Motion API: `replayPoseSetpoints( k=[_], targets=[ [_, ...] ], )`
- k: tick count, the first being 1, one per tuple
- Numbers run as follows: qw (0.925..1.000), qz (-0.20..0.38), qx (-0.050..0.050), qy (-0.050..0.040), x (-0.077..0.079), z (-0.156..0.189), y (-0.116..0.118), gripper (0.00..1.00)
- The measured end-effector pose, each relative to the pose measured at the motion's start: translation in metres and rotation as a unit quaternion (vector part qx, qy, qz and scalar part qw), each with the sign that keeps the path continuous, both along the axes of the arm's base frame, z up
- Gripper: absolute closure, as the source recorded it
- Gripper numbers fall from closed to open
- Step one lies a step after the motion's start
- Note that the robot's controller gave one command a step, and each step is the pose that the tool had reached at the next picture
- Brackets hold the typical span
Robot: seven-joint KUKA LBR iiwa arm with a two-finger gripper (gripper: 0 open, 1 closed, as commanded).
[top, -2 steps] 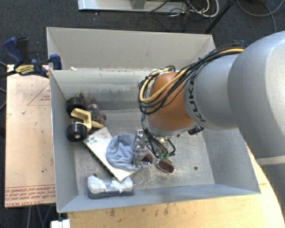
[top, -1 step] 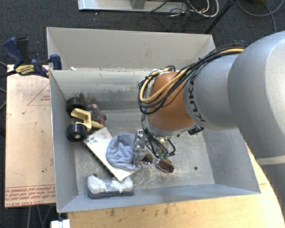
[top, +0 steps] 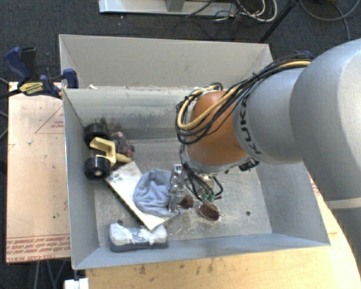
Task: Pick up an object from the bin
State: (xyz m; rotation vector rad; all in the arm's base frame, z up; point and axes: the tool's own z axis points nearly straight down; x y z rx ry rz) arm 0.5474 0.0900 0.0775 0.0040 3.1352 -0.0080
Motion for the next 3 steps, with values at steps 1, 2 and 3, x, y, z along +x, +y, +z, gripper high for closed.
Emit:
replayPoseSetpoints(
  k=[1,2,3],
  targets=[
    [1.0,0.0,0.001,0.0056,-0.003,0.018,0.001,1.0],
    [1.0,0.001,0.002,0.0048,-0.003,0.041,0.002,1.0],
    [1.0,0.001,0.003,0.0019,-0.002,0.06,0.003,1.0]
  ],
)
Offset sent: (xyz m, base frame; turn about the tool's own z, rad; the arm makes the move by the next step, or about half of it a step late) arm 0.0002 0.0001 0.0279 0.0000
